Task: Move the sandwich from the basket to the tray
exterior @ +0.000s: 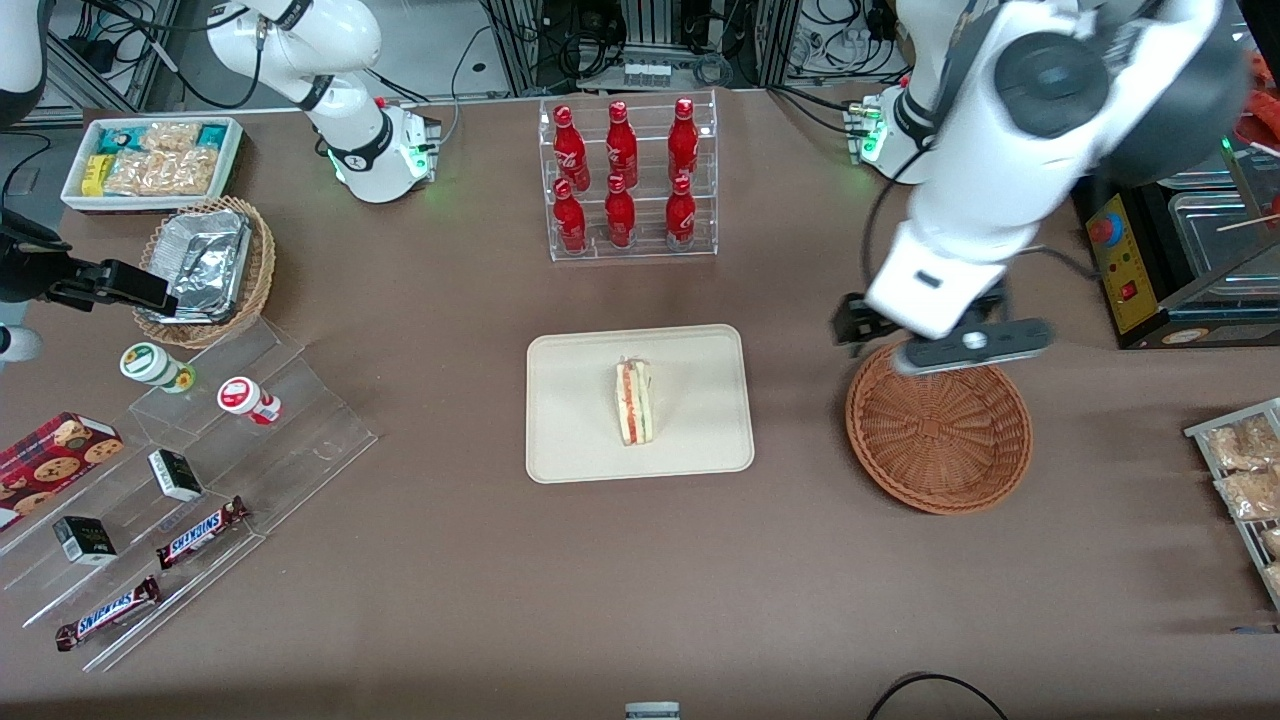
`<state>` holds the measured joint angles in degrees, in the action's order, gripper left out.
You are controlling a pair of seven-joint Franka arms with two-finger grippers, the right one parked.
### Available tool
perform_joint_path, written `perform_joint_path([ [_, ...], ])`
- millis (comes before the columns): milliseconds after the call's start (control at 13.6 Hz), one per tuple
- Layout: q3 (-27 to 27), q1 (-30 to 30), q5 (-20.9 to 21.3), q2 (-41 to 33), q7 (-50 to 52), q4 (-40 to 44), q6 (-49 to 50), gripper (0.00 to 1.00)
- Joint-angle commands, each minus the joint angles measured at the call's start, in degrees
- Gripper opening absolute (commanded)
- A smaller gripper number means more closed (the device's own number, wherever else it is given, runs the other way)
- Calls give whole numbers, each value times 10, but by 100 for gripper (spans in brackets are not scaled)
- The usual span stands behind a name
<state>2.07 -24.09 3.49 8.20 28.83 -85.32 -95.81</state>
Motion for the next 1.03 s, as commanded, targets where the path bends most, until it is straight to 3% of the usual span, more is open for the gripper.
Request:
perform_joint_path([
  [0, -6, 47, -5, -79, -70, -78, -3, 100],
  [294, -6, 112, -16, -125, -168, -123, -3, 100],
  [662, -6, 174, -28, -133, -263, -119, 1, 100],
  [956, -6, 181, -28, -118, -272, -100, 1, 100],
])
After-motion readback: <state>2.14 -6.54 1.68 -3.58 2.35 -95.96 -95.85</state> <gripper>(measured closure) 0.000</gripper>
